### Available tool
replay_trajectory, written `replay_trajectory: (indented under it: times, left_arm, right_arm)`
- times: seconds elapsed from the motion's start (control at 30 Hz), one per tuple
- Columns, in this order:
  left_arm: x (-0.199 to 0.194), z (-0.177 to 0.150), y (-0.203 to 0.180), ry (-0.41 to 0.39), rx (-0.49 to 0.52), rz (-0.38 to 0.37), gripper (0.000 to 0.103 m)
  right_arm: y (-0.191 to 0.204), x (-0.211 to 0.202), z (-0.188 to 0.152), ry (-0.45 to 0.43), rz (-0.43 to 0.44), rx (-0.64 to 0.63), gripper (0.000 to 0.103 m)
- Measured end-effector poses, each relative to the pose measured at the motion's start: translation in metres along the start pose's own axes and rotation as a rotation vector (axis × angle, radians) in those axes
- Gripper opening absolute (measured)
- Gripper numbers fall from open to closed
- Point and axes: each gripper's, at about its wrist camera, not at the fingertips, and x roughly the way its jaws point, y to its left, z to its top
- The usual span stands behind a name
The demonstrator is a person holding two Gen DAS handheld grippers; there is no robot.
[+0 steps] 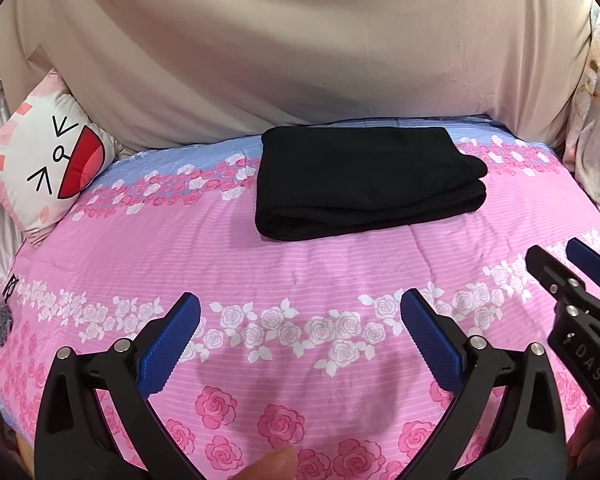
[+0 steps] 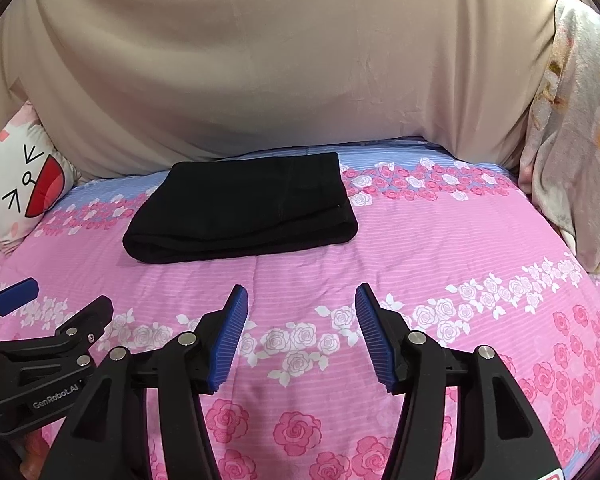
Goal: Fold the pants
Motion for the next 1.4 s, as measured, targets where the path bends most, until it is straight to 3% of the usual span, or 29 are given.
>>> replay_trajectory:
  times: [0.73,1.1,1.4]
  left_arm:
    - [0.015,-0.001,0.003,0.061,-0.019,-0.057,0.098]
    - [0.008,-0.004,0.002,0.007,-0.002,0.007,0.098]
    - [-0.002,-0.012,0.001,0.021,0.001,-0.026,0.098]
  right_arm:
    - [-0.003,0.006,-0.001,0.013,-0.013,0.001,0.055]
    - [-0.001,0.006,-0.004,0.022,-0.012,-0.008,0.055]
    - [-0.001,-0.002,-0.011,0.022,-0.012,-0.022,0.058]
